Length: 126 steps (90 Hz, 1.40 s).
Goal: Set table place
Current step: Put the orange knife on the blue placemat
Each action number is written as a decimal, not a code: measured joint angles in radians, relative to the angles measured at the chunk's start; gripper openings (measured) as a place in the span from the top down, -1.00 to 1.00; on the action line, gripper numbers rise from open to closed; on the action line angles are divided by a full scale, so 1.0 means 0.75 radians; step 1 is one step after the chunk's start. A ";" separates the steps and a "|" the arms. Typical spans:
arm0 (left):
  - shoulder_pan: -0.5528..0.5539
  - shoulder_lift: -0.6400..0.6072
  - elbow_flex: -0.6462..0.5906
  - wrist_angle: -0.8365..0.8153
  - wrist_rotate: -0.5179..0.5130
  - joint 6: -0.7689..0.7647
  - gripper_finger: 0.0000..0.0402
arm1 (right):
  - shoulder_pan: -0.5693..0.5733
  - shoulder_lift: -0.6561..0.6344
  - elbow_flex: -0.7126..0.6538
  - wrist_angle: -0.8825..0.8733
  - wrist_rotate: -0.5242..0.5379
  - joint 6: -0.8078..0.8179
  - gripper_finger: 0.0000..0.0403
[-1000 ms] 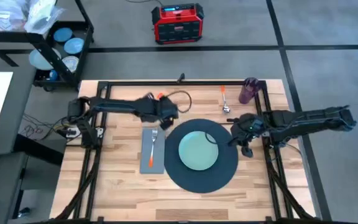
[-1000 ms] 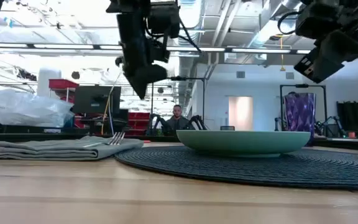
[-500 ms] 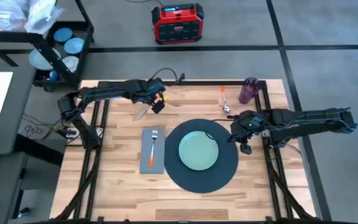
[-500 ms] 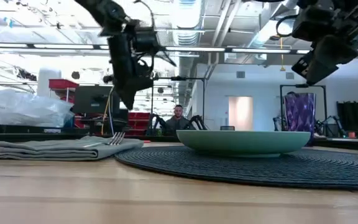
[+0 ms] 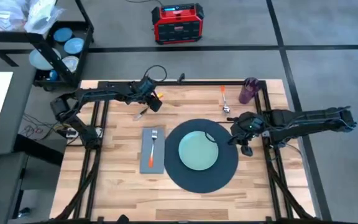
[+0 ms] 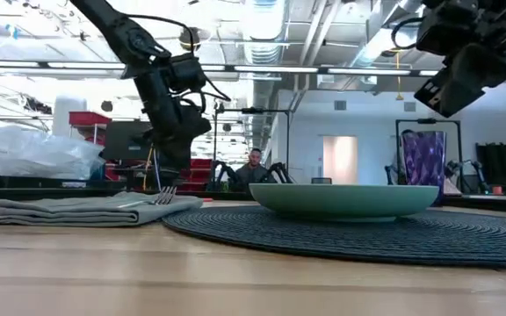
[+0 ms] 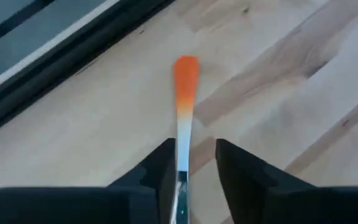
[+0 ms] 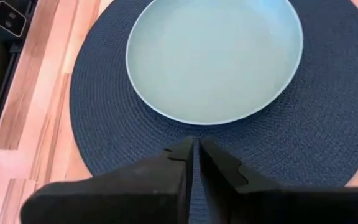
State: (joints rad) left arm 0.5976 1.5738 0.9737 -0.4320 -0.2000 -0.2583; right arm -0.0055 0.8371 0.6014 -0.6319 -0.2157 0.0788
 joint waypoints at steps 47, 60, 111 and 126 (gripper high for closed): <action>0.083 0.153 0.003 -0.086 0.137 0.008 0.42 | -0.015 0.000 0.000 0.001 -0.001 0.004 0.92; 0.086 0.182 0.029 -0.043 0.150 0.010 0.42 | -0.015 0.001 0.000 -0.001 -0.001 0.004 0.92; 0.095 0.360 0.097 -0.080 0.192 0.006 0.53 | 0.036 0.000 0.000 0.000 -0.014 0.049 0.92; 0.096 0.368 0.167 -0.156 0.207 0.048 0.93 | 0.035 0.000 0.000 0.013 -0.014 0.061 0.92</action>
State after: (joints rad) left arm 0.6693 1.8499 1.0987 -0.5492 -0.0450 -0.2226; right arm 0.0208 0.8372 0.6014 -0.6220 -0.2260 0.1244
